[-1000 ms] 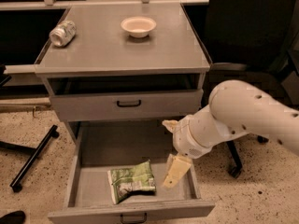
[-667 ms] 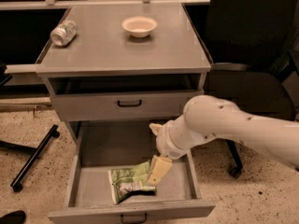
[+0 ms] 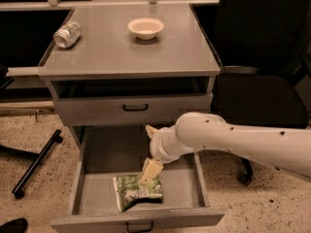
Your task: Pick green jalapeno chip bag from middle drawer and place on counter
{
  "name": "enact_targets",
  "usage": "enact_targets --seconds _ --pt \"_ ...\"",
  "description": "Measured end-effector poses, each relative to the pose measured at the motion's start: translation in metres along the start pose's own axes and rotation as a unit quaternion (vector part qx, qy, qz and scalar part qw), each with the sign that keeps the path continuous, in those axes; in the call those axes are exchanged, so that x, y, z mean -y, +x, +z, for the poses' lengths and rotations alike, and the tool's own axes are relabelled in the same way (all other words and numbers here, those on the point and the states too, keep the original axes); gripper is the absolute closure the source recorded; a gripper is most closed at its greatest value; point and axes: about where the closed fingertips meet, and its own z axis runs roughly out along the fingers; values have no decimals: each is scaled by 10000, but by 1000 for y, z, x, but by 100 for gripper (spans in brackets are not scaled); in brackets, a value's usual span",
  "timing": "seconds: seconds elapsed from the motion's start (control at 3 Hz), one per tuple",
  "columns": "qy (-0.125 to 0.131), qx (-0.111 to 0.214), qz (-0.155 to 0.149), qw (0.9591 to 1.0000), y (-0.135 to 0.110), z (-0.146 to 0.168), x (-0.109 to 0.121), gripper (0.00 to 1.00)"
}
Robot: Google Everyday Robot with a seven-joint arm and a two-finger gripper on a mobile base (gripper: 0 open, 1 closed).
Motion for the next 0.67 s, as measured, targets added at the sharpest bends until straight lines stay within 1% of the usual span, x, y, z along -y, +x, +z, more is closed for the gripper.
enact_targets --seconds 0.33,0.67 --pt "0 0 0 10000 0 0 0 0" --pt "-76 169 59 9998 6 24 -8 0"
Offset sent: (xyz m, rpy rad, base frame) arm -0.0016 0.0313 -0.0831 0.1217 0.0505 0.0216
